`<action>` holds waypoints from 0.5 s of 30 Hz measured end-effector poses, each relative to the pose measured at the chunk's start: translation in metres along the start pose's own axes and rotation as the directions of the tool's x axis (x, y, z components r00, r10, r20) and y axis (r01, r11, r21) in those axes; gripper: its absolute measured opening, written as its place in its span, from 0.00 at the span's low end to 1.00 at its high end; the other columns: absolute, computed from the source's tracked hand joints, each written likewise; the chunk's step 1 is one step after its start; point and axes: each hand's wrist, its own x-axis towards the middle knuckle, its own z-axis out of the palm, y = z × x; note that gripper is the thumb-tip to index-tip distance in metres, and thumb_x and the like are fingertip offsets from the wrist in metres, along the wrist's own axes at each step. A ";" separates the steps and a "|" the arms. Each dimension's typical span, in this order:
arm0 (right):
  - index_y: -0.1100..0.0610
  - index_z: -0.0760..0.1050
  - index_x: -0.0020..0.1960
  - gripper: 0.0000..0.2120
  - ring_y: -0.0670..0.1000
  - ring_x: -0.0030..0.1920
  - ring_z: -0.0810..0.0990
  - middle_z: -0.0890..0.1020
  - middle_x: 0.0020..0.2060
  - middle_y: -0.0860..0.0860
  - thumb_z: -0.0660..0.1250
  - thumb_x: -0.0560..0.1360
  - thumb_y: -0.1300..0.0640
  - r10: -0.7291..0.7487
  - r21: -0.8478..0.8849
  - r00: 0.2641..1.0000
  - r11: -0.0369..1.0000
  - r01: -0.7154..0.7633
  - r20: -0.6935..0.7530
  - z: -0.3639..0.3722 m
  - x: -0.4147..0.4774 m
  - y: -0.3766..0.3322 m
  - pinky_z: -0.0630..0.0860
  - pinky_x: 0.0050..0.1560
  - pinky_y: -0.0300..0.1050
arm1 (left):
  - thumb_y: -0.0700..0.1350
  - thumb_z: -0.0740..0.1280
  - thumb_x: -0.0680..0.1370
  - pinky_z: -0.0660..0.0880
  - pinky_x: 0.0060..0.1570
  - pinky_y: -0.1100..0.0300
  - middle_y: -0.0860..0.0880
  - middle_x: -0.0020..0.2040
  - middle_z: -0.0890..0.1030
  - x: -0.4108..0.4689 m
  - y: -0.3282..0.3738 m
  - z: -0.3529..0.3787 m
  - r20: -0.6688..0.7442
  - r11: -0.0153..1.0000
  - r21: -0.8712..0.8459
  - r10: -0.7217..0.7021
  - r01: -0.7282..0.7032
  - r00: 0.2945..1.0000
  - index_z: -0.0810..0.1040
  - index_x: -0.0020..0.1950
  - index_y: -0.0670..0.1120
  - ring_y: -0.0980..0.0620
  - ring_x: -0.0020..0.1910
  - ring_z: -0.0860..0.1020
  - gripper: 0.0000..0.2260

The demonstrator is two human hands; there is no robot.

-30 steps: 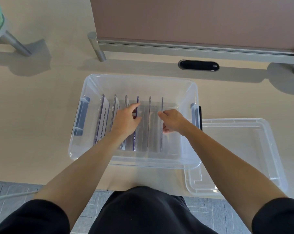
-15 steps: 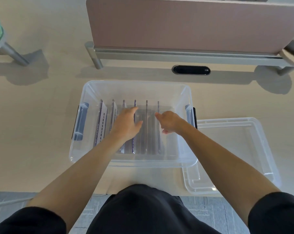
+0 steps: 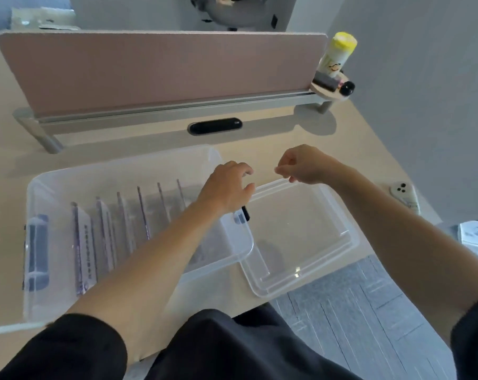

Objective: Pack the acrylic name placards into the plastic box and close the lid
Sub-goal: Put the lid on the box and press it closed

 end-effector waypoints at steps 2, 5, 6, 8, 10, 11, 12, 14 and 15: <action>0.53 0.81 0.51 0.10 0.51 0.45 0.82 0.84 0.42 0.50 0.70 0.75 0.48 -0.001 -0.064 1.000 0.998 0.003 0.023 -0.002 0.013 0.030 0.76 0.48 0.44 | 0.53 0.65 0.77 0.71 0.62 0.50 0.47 0.62 0.76 0.025 0.016 0.016 0.091 0.997 0.079 -0.003 -0.004 0.996 0.73 0.67 0.49 0.46 0.62 0.74 0.19; 0.53 0.81 0.55 0.14 0.52 0.44 0.79 0.84 0.49 0.51 0.73 0.73 0.46 -0.013 -0.101 0.997 0.995 0.021 0.078 0.002 0.045 0.075 0.75 0.49 0.43 | 0.56 0.68 0.75 0.72 0.61 0.51 0.48 0.65 0.74 0.069 0.029 0.044 0.244 0.975 0.215 -0.103 0.049 0.964 0.70 0.70 0.50 0.46 0.63 0.73 0.25; 0.52 0.81 0.56 0.16 0.52 0.46 0.80 0.84 0.51 0.51 0.74 0.72 0.46 -0.012 -0.103 0.994 0.994 0.023 0.107 0.004 0.058 0.090 0.75 0.50 0.43 | 0.58 0.69 0.74 0.72 0.60 0.52 0.48 0.66 0.74 0.084 0.031 0.054 0.292 0.962 0.260 -0.159 0.081 0.943 0.69 0.70 0.50 0.47 0.63 0.73 0.28; 0.52 0.79 0.60 0.21 0.54 0.53 0.80 0.83 0.55 0.52 0.75 0.71 0.44 -0.039 -0.141 0.982 0.988 0.066 0.184 0.011 0.088 0.117 0.75 0.52 0.45 | 0.61 0.72 0.70 0.72 0.57 0.53 0.48 0.66 0.74 0.113 0.031 0.074 0.362 0.921 0.358 -0.291 0.156 0.886 0.68 0.70 0.50 0.46 0.62 0.74 0.33; 0.52 0.76 0.64 0.26 0.54 0.60 0.78 0.80 0.61 0.52 0.75 0.70 0.43 -0.092 -0.207 0.961 0.967 0.148 0.259 0.023 0.116 0.135 0.75 0.58 0.47 | 0.63 0.74 0.67 0.73 0.58 0.52 0.46 0.66 0.74 0.131 0.021 0.093 0.396 0.868 0.443 -0.415 0.226 0.819 0.67 0.70 0.47 0.45 0.61 0.74 0.37; 0.52 0.75 0.66 0.28 0.55 0.63 0.76 0.79 0.63 0.52 0.75 0.70 0.43 -0.124 -0.235 0.950 0.952 0.195 0.288 0.029 0.129 0.142 0.73 0.60 0.49 | 0.64 0.74 0.65 0.73 0.59 0.51 0.45 0.66 0.74 0.137 0.013 0.105 0.395 0.846 0.464 -0.464 0.263 0.793 0.67 0.69 0.45 0.44 0.62 0.74 0.40; 0.52 0.73 0.68 0.30 0.55 0.65 0.75 0.77 0.65 0.51 0.75 0.70 0.42 -0.158 -0.263 0.938 0.933 0.244 0.309 0.034 0.143 0.148 0.72 0.61 0.50 | 0.65 0.75 0.63 0.73 0.59 0.50 0.44 0.66 0.74 0.141 0.006 0.117 0.378 0.826 0.478 -0.501 0.300 0.779 0.67 0.68 0.45 0.43 0.62 0.74 0.42; 0.51 0.71 0.70 0.34 0.56 0.66 0.73 0.75 0.66 0.51 0.75 0.69 0.40 -0.215 -0.316 0.913 0.890 0.330 0.347 0.046 0.164 0.153 0.71 0.63 0.52 | 0.67 0.76 0.57 0.73 0.58 0.49 0.44 0.63 0.73 0.142 -0.007 0.137 0.323 0.787 0.491 -0.562 0.374 0.761 0.67 0.65 0.46 0.41 0.61 0.73 0.45; 0.50 0.71 0.70 0.35 0.56 0.66 0.73 0.75 0.65 0.51 0.75 0.68 0.39 -0.240 -0.328 0.900 0.871 0.365 0.364 0.051 0.174 0.156 0.71 0.63 0.53 | 0.68 0.77 0.54 0.73 0.57 0.48 0.45 0.61 0.72 0.143 -0.011 0.146 0.293 0.767 0.502 -0.586 0.400 0.755 0.67 0.63 0.47 0.41 0.61 0.72 0.46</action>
